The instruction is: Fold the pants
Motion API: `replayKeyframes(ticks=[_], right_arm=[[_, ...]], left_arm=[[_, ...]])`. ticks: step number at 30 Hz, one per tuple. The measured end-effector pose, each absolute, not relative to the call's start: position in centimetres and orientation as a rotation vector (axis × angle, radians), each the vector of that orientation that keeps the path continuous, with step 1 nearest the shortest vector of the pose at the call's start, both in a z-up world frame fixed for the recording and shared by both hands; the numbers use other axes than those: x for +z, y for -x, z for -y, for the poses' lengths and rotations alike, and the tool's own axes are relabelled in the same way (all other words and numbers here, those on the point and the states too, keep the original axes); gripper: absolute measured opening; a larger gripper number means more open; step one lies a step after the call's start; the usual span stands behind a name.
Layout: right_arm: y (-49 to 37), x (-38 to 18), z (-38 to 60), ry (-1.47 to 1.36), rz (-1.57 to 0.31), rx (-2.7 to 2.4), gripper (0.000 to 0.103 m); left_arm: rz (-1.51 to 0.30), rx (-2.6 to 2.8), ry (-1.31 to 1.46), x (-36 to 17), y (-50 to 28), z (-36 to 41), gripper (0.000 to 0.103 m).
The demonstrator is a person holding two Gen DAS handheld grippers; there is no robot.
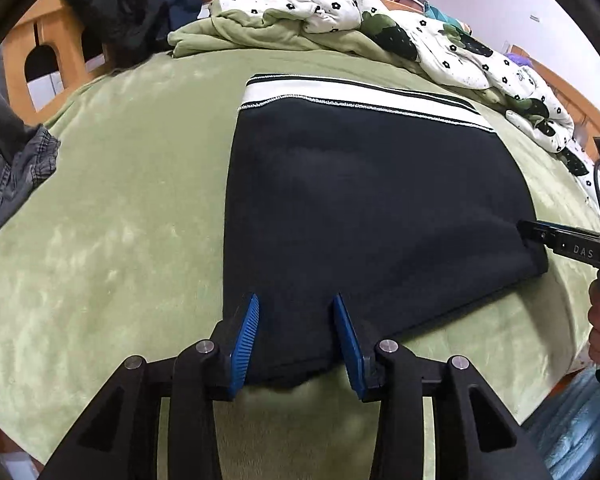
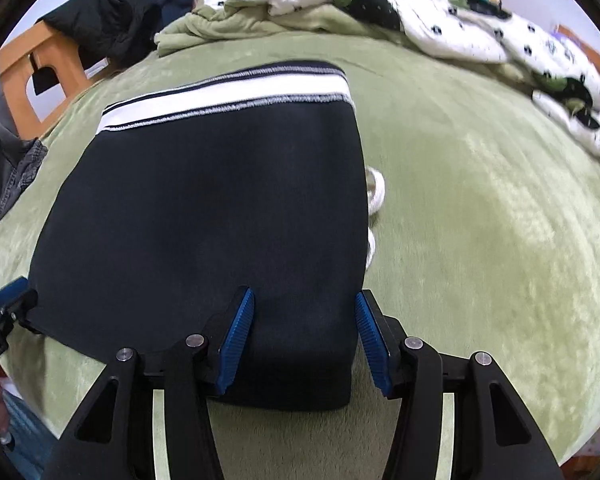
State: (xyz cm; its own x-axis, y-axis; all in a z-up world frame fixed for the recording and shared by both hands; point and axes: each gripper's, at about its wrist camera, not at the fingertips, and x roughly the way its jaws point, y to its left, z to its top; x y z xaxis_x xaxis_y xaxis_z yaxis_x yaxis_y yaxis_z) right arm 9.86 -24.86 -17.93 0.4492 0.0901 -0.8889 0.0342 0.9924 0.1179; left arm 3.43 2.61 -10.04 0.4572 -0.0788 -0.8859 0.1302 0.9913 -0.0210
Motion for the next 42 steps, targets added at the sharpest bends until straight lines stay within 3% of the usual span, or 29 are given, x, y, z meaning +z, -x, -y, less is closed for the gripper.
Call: replayKeyframes(ticks=[7,9,13,18,21,23,26,31,35,37,38,40,42], right_arm=[[-10.7,-14.5,25.0,-0.193,-0.992,0.076,0.052],[-12.5,-13.7,25.3,-0.203,-0.968,0.079,0.054],[-16.7,-14.1,26.5,-0.271,-0.973,0.075,0.056],[-21.8,-15.7,28.4,-0.319,-0.998,0.036,0.056],[-22.9,-18.1,30.1,-0.438,-1.035,0.088,0.058],[-23.0,-19.3,31.3,-0.529,-1.023,0.119,0.065],[-23.6,-20.3,31.8,-0.616,-1.043,0.184,0.067],[-25.1,-21.5,30.4,-0.676,-1.105,0.303,0.067],[-25.9,-21.5,29.0,-0.584,-1.125,0.282,0.072],[-26.1,-21.6,29.3,-0.602,-1.132,0.294,0.071],[-26.1,-21.5,29.4,-0.609,-1.122,0.298,0.067],[-25.7,-20.4,29.1,-0.574,-1.091,0.292,0.058],[-25.5,-19.0,29.4,-0.556,-1.035,0.287,0.035]], left_arm=[[-1.077,-0.151,0.051,-7.4,-5.6,-3.8,0.041],[-1.064,-0.176,0.092,-6.5,-7.7,-4.1,0.047],[-1.069,-0.198,0.152,-6.2,-12.5,-4.2,0.047],[-1.103,-0.178,0.096,-8.7,-18.8,-3.7,0.047],[-1.175,-0.167,0.199,-11.6,-21.2,-5.6,0.048],[-1.208,-0.189,0.283,-12.9,-22.0,-6.6,0.057],[-1.21,-0.227,0.3,-13.5,-22.6,-6.7,0.069],[-1.236,-0.297,0.346,-15.4,-23.8,-6.6,0.071],[-1.234,-0.331,0.357,-15.9,-24.6,-6.6,0.067],[-1.225,-0.352,0.377,-15.8,-24.7,-6.7,0.053],[-1.218,-0.372,0.397,-15.6,-24.7,-6.6,0.037],[-1.195,-0.364,0.382,-14.8,-24.5,-6.1,0.033],[-1.14,-0.351,0.34,-13.8,-24.0,-5.6,0.031]])
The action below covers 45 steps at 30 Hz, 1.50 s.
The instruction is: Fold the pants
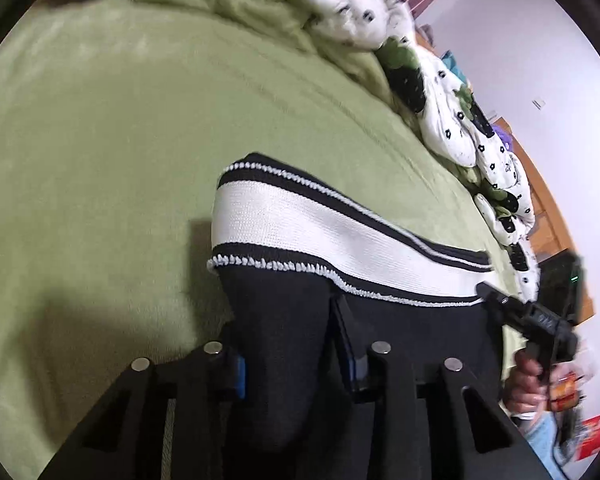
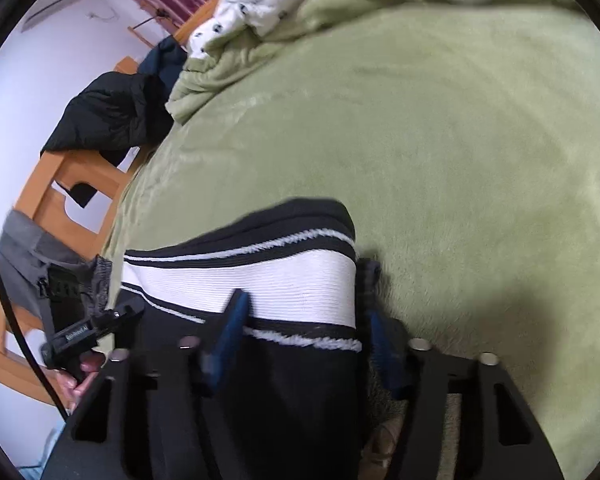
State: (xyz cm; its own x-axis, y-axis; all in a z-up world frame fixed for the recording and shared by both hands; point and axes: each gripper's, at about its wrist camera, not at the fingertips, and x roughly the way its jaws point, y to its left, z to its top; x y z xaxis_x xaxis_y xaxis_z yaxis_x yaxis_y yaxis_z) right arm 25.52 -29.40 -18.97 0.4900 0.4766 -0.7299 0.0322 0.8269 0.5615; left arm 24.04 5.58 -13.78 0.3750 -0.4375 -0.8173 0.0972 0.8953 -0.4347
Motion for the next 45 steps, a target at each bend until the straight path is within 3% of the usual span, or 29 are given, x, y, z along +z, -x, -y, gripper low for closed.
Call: replayKeyframes(ticks=[3,11,13,15,18,23,26,29,34,45], right_arm=[[-25.6,-17.7,30.1,-0.61,-0.98,0.306,0.027],[-30.5,-17.0,28.9,-0.536,-0.924,0.266,0.025],[-30.8,-19.5,28.9,-0.51,-0.979,0.224,0.032],[-30.1,-20.4,29.4,-0.535,-0.948,0.242,0.038],[-30.2,-18.4,29.2,-0.452,-0.976,0.21,0.042],[-28.9,-13.3,27.2,-0.302,-0.813,0.173,0.041],[-29.4,-14.7,25.2,-0.236,-0.82,0.183,0.04],[-29.9,-18.5,24.8,-0.164,-0.87,0.12,0.034],[-29.7,-18.0,25.2,-0.171,-0.882,0.117,0.034],[-19.7,-16.0,24.1,-0.13,-0.952,0.112,0.035]], left_arm=[[-1.094,-0.367,0.394,-12.5,-24.4,-6.0,0.028],[-1.034,-0.352,0.382,-11.4,-29.0,-5.9,0.029],[-1.112,-0.316,0.347,-13.7,-29.5,-5.9,0.034],[-1.137,-0.292,0.332,-15.1,-29.2,-5.9,0.059],[-1.158,-0.275,0.289,-13.9,-29.2,-6.0,0.058],[-1.026,-0.198,0.137,-9.5,-28.8,-4.5,0.054],[-0.98,-0.246,0.111,-9.2,-29.6,-2.5,0.054],[-1.049,-0.21,0.008,-12.8,-30.7,-0.8,0.054],[-1.108,-0.216,0.03,-12.7,-29.9,-1.1,0.054],[-1.186,-0.256,-0.026,-11.3,-16.6,-2.1,0.054]])
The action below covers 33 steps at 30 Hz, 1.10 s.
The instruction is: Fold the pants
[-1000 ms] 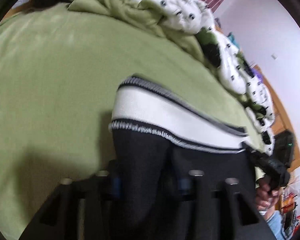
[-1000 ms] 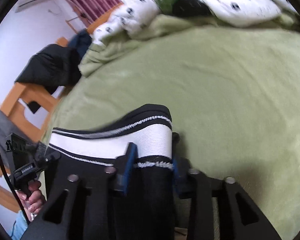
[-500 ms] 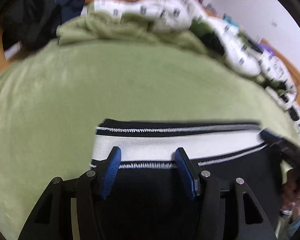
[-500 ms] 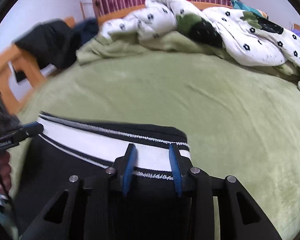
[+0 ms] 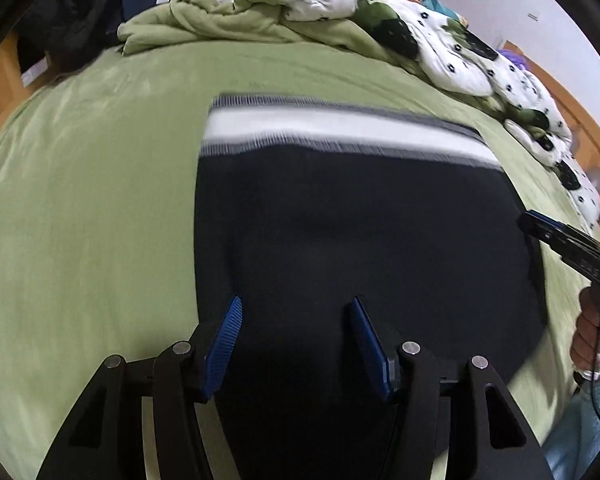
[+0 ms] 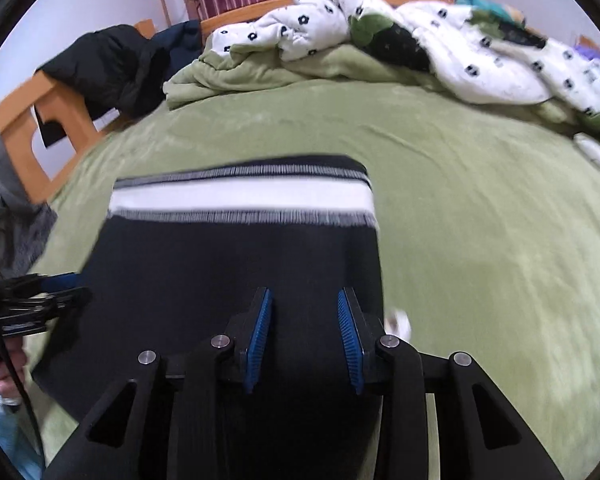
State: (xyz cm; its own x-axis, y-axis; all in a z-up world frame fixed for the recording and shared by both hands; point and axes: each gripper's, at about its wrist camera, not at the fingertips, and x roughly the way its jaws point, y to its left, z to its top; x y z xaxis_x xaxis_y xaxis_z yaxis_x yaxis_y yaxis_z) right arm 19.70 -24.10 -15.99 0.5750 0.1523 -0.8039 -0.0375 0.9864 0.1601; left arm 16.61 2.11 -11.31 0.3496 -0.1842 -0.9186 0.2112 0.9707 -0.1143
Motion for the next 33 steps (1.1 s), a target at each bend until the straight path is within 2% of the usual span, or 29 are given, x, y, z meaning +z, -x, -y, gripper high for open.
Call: replayKeyframes(ticks=[11,16,19,21,24,26,28,31,32,33], right_arm=[[-11.9,-16.3,22.5,-0.121,-1.039,0.087,0.037],[-10.8,-15.1,22.0,-0.104,-0.996,0.092,0.037],[-10.1,-14.5,22.0,-0.095,-0.98,0.077,0.037],[-9.9,-14.1,22.1,-0.108,-0.971,0.08,0.037],[-9.8,-13.7,22.0,-0.119,-0.955,0.066,0.037],[-9.9,-13.8,21.9,-0.114,-0.954,0.059,0.037],[-9.9,-14.4,21.7,-0.079,-0.968,0.05,0.037],[-9.7,-14.6,22.1,-0.04,-0.959,0.023,0.037],[-9.6,-14.3,22.5,-0.048,-0.94,0.019,0.037],[-9.5,-14.0,22.8,-0.063,-0.919,0.016,0.037]], left_arm=[[-1.163,-0.209,0.056,-8.9,-8.2,-5.5,0.055],[-1.267,-0.242,-0.036,-10.9,-6.6,-4.5,0.054],[-1.197,-0.157,-0.17,-11.4,-6.1,-3.7,0.032],[-1.147,-0.142,-0.173,-11.4,-6.3,-3.4,0.007],[-1.135,-0.085,-0.183,-11.9,-6.7,-3.1,0.007],[-1.213,-0.087,-0.215,-13.0,-6.8,-3.0,0.007],[-1.206,-0.089,-0.253,-12.2,-6.3,-2.9,0.007],[-1.22,-0.122,-0.152,-10.4,-5.7,-4.2,0.007],[-1.203,-0.124,-0.106,-9.7,-5.5,-4.8,0.012],[-1.162,-0.124,-0.048,-8.5,-5.6,-5.5,0.021]])
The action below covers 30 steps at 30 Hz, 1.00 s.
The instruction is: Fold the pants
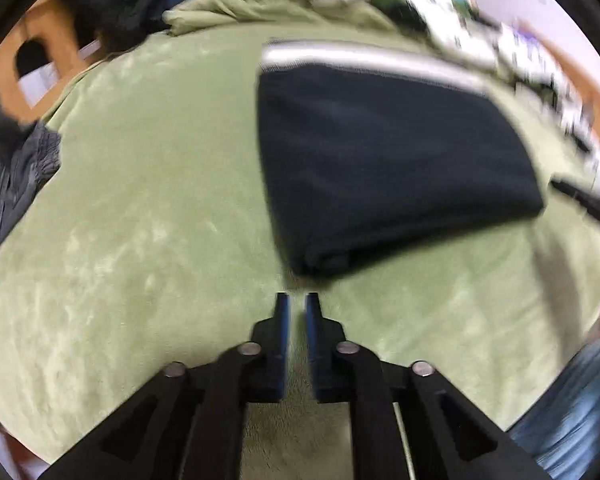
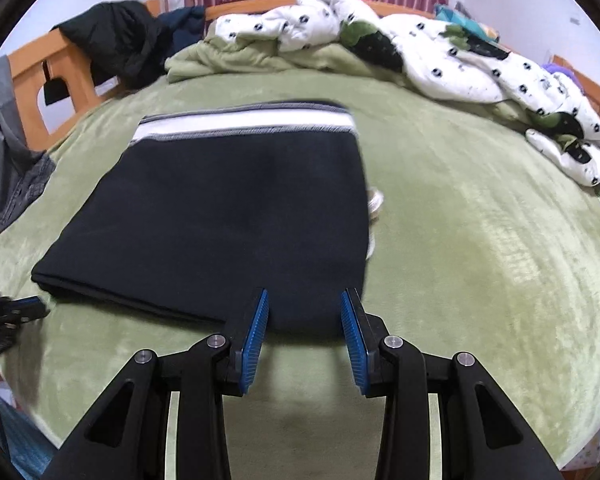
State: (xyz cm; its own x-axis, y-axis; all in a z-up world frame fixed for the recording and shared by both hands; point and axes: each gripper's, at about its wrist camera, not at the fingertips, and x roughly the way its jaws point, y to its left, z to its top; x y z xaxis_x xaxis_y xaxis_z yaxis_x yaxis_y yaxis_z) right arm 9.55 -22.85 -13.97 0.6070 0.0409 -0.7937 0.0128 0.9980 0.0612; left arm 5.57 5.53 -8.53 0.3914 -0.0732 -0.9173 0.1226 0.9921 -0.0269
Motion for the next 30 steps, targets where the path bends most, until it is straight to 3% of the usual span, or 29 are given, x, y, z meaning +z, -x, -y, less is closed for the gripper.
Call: replayKeyframes(ticks=[2,6,12,30], right_arm=[[-9.8,-13.8,23.6,-0.101,-0.891,0.006,0.042],[-11.3,-15.5,23.8,-0.135,-0.959,-0.001,0.044],[-11.8,-18.7,22.2,-0.012,-1.068,-0.018,0.044],[-10.2,-16.7,22.6,-0.087,-1.078,0.0,0.044]], left_arm=[[-1.085,-0.12,-0.008,-7.2,-5.8,-5.9,0.033],[-0.965,-0.101,0.026,-6.3,-8.0,-5.8,0.036],[-1.127,-0.103,-0.082,-11.8,-9.3,-2.7,0.037],[-1.145,-0.084,-0.041,-10.9,-7.9,-2.7,0.039]])
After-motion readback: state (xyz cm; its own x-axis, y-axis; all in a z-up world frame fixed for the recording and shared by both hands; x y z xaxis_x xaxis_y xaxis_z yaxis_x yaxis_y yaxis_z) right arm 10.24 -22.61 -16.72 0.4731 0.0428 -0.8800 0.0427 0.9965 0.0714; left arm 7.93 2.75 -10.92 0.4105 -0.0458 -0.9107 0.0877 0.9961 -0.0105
